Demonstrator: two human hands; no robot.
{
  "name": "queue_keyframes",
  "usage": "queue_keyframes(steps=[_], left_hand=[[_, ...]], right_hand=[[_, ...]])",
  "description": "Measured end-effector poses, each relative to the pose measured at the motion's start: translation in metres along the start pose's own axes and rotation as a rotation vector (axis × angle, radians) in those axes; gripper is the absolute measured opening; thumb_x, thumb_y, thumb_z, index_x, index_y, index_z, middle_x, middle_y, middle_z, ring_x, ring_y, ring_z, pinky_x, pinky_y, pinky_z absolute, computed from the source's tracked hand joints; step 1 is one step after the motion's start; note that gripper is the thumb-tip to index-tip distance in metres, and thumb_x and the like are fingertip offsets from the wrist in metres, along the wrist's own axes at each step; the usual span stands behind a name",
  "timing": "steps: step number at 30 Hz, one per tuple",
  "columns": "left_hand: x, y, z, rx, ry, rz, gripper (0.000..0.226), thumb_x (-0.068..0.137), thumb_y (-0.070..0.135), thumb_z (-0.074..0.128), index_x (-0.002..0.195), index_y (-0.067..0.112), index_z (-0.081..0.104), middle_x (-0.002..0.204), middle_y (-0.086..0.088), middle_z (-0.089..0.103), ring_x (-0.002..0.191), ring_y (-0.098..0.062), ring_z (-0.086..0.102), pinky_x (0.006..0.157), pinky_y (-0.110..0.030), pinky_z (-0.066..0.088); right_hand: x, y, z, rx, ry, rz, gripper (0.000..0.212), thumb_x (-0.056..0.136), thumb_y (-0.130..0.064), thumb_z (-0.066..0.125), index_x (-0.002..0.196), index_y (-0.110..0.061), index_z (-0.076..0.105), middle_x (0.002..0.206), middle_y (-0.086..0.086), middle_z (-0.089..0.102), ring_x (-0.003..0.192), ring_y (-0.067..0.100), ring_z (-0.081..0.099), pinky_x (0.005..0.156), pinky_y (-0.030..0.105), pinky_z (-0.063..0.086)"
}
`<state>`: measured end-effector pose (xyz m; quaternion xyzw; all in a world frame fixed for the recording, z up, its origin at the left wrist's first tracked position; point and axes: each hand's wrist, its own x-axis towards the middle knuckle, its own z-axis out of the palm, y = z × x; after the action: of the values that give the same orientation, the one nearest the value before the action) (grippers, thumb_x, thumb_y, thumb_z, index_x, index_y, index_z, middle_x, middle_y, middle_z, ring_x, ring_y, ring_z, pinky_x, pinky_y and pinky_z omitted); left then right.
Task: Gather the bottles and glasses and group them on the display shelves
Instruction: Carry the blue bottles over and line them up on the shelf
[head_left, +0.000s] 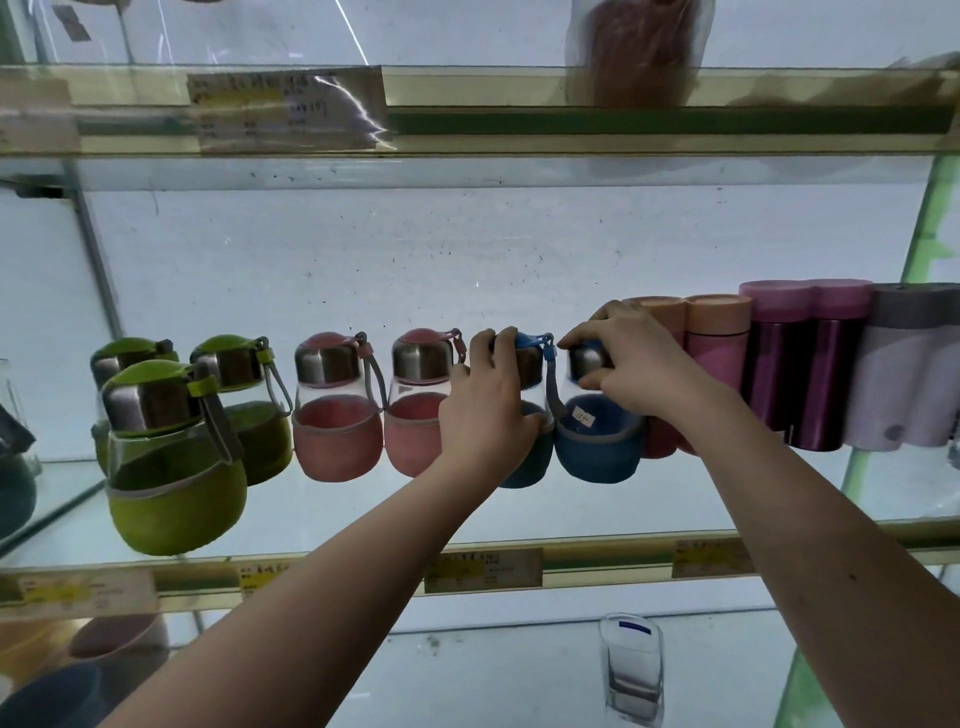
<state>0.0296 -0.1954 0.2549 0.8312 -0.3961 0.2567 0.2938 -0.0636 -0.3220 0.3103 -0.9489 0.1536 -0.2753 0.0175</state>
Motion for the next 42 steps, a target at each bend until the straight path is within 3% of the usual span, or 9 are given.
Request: queue_keyframes(steps=[12, 15, 19, 22, 24, 26, 30, 34, 42], left_hand=[[0.010, -0.001, 0.010, 0.081, -0.007, -0.027, 0.083, 0.079, 0.035, 0.069, 0.144, 0.022, 0.018, 0.147, -0.002, 0.022, 0.114, -0.031, 0.042, 0.064, -0.032, 0.041], [0.010, -0.002, 0.009, 0.122, -0.033, -0.006, 0.090, 0.081, 0.041, 0.067, 0.148, 0.021, 0.010, 0.151, -0.005, 0.015, 0.122, -0.032, 0.039, 0.072, -0.034, 0.045], [0.007, -0.007, 0.005, 0.086, -0.100, 0.021, 0.105, 0.076, 0.048, 0.070, 0.150, 0.022, 0.001, 0.155, -0.008, 0.007, 0.132, -0.035, 0.032, 0.085, -0.038, 0.047], [0.005, -0.010, 0.001, 0.108, -0.173, 0.034, 0.114, 0.073, 0.033, 0.075, 0.149, 0.026, -0.010, 0.157, -0.005, -0.004, 0.129, -0.041, 0.033, 0.078, -0.038, 0.048], [0.005, -0.013, 0.002, 0.129, -0.182, 0.042, 0.116, 0.073, 0.019, 0.074, 0.148, 0.028, -0.014, 0.156, -0.003, -0.007, 0.123, -0.041, 0.039, 0.070, -0.036, 0.047], [0.004, -0.015, 0.004, 0.119, -0.174, 0.044, 0.115, 0.072, 0.011, 0.072, 0.148, 0.028, -0.013, 0.156, -0.002, -0.008, 0.122, -0.040, 0.040, 0.067, -0.035, 0.050], [0.004, -0.012, 0.006, 0.107, -0.172, 0.015, 0.111, 0.073, 0.005, 0.068, 0.149, 0.026, -0.011, 0.157, -0.003, -0.009, 0.124, -0.041, 0.039, 0.068, -0.037, 0.051], [0.006, -0.012, 0.008, 0.111, -0.160, 0.011, 0.111, 0.074, 0.004, 0.067, 0.149, 0.025, -0.012, 0.157, -0.005, -0.010, 0.121, -0.041, 0.042, 0.065, -0.035, 0.048], [-0.002, -0.019, 0.004, 0.114, -0.141, 0.080, 0.120, 0.073, 0.008, 0.074, 0.147, 0.026, -0.019, 0.156, -0.008, -0.019, 0.128, -0.040, 0.039, 0.074, -0.036, 0.055]], right_hand=[[0.014, 0.006, 0.010, 0.100, -0.012, 0.002, 0.045, 0.082, -0.011, 0.068, 0.124, -0.022, 0.058, 0.126, 0.006, 0.050, 0.117, 0.021, 0.041, 0.088, 0.022, 0.031], [0.013, 0.004, 0.009, -0.003, -0.013, -0.015, 0.047, 0.085, -0.018, 0.065, 0.129, -0.024, 0.052, 0.133, 0.003, 0.050, 0.122, 0.021, 0.041, 0.098, 0.027, 0.030], [0.003, 0.002, 0.008, -0.234, 0.016, 0.028, 0.065, 0.085, -0.041, 0.062, 0.142, -0.028, 0.033, 0.154, 0.006, 0.026, 0.142, 0.025, 0.020, 0.113, 0.037, 0.011], [-0.007, 0.000, 0.009, -0.322, -0.047, 0.063, 0.099, 0.068, -0.060, 0.070, 0.148, -0.029, 0.020, 0.156, 0.012, 0.013, 0.140, 0.032, 0.016, 0.111, 0.039, 0.016], [-0.011, -0.003, 0.014, -0.383, -0.117, 0.065, 0.121, 0.060, -0.057, 0.078, 0.151, -0.026, 0.004, 0.156, 0.014, 0.009, 0.140, 0.032, 0.015, 0.110, 0.039, 0.021], [-0.011, -0.003, 0.019, -0.404, -0.124, 0.061, 0.128, 0.058, -0.047, 0.084, 0.151, -0.025, -0.002, 0.154, 0.014, 0.010, 0.140, 0.031, 0.015, 0.109, 0.038, 0.025], [-0.009, -0.002, 0.020, -0.269, -0.102, 0.059, 0.123, 0.054, -0.030, 0.089, 0.149, -0.027, 0.011, 0.154, 0.010, 0.013, 0.138, 0.028, 0.017, 0.108, 0.036, 0.028], [-0.006, -0.001, 0.024, -0.216, -0.095, 0.056, 0.122, 0.054, -0.023, 0.089, 0.149, -0.027, 0.013, 0.156, 0.008, 0.010, 0.141, 0.027, 0.013, 0.110, 0.035, 0.027], [-0.011, -0.001, 0.031, -0.353, -0.067, 0.058, 0.119, 0.071, -0.025, 0.078, 0.149, -0.029, -0.011, 0.156, 0.018, -0.018, 0.146, 0.031, -0.005, 0.116, 0.039, 0.014]])
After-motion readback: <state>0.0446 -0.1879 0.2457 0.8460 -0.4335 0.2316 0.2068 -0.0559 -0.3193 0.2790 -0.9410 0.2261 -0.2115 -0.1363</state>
